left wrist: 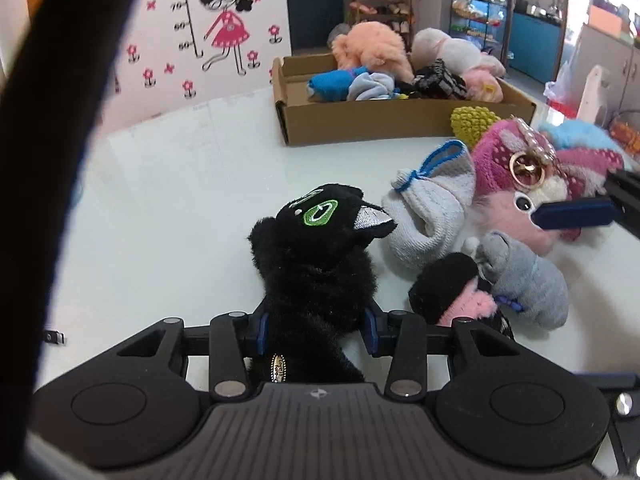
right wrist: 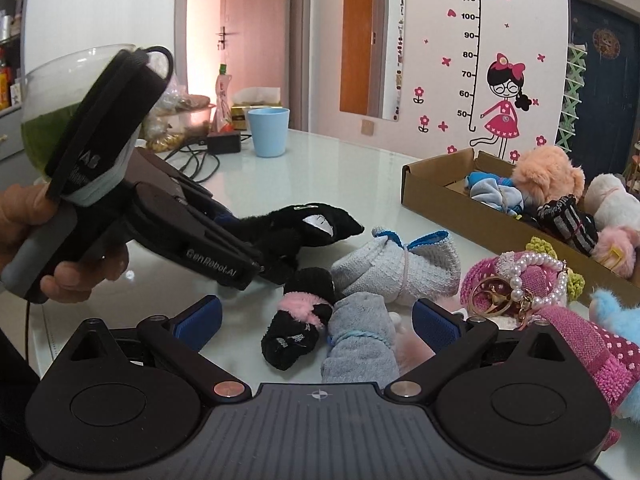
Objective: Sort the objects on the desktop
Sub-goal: 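Hold the black cat plush with the left gripper while the right approaches the grey rolled sock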
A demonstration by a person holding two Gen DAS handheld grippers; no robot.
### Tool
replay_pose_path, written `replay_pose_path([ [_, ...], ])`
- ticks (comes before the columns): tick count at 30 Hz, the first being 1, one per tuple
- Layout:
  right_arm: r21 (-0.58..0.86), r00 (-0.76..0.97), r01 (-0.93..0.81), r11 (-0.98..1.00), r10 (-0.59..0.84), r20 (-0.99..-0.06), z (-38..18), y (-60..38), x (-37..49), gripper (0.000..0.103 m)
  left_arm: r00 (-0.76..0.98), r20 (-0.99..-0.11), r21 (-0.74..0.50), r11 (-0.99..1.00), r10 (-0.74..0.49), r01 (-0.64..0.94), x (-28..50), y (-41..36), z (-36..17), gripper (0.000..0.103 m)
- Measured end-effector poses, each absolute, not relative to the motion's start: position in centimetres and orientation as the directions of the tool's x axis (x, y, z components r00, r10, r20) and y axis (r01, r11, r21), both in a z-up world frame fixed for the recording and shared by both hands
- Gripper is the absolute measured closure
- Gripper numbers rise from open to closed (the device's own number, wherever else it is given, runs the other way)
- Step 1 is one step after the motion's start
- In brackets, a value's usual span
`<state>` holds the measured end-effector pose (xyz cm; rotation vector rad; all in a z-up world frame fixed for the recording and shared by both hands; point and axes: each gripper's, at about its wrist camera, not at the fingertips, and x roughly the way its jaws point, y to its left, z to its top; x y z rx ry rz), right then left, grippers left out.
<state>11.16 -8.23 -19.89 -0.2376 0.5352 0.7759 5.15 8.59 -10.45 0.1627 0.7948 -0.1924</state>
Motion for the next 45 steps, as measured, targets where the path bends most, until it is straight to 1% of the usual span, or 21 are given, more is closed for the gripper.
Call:
replay_pose_path([
  [3, -0.017, 0.591, -0.718, 0.696, 0.596, -0.543, -19.9, -8.2, 11.1, 0.001, 0.69, -0.711, 0.073, 0.962, -0.136, 0.265, 4.3, 8.3, -10.2, 0.065],
  [7, -0.03, 0.596, -0.719, 0.694, 0.593, -0.541, -19.9, -8.0, 11.0, 0.001, 0.726, -0.668, 0.062, 0.961, -0.162, 0.271, 3.0, 8.5, -9.0, 0.065],
  [11, -0.04, 0.603, -0.715, 0.698, 0.587, -0.54, -20.0, -8.0, 11.0, 0.001, 0.764, -0.621, 0.037, 0.966, -0.177, 0.255, 2.4, 9.1, -7.7, 0.065],
  [15, -0.034, 0.6, -0.716, 0.698, 0.589, -0.542, -20.0, -7.7, 11.2, 0.0, 0.8, -0.582, 0.023, 0.98, -0.148, 0.199, 2.8, 9.9, -6.8, 0.065],
  [18, -0.051, 0.595, -0.723, 0.689, 0.583, -0.553, -20.3, -7.1, 11.1, 0.0, 0.802, -0.581, 0.002, 0.985, -0.141, 0.174, 3.2, 10.3, -6.7, 0.065],
  [22, -0.049, 0.591, -0.724, 0.688, 0.582, -0.558, -20.4, -6.8, 11.1, 0.0, 0.799, -0.587, 0.009, 0.986, -0.132, 0.169, 3.3, 10.5, -6.9, 0.065],
  [27, -0.011, 0.605, -0.718, 0.696, 0.616, -0.504, -19.5, -7.2, 11.0, 0.0, 0.799, -0.587, 0.003, 0.986, -0.133, 0.167, 3.0, 10.9, -6.8, 0.065],
  [30, 0.027, 0.572, -0.745, 0.666, 0.66, -0.487, -19.3, -6.9, 10.6, 0.0, 0.805, -0.578, 0.001, 0.986, -0.135, 0.166, 2.9, 11.1, -6.6, 0.065],
  [33, 0.047, 0.518, -0.78, 0.624, 0.685, -0.513, -19.7, -6.0, 10.0, 0.0, 0.81, -0.571, 0.001, 0.987, -0.131, 0.161, 2.8, 11.3, -6.4, 0.064],
  [37, 0.071, 0.496, -0.773, 0.631, 0.67, -0.553, -20.4, -5.1, 9.8, 0.001, 0.809, -0.575, -0.006, 0.989, -0.124, 0.147, 3.1, 11.8, -6.5, 0.064],
  [42, 0.059, 0.514, -0.747, 0.662, 0.633, -0.579, -21.0, -4.8, 10.2, 0.001, 0.808, -0.576, -0.008, 0.989, -0.125, 0.148, 3.1, 11.9, -6.4, 0.064],
  [45, 0.028, 0.542, -0.724, 0.689, 0.594, -0.595, -21.5, -4.6, 10.8, 0.001, 0.811, -0.569, -0.004, 0.988, -0.132, 0.157, 3.0, 11.8, -6.3, 0.064],
])
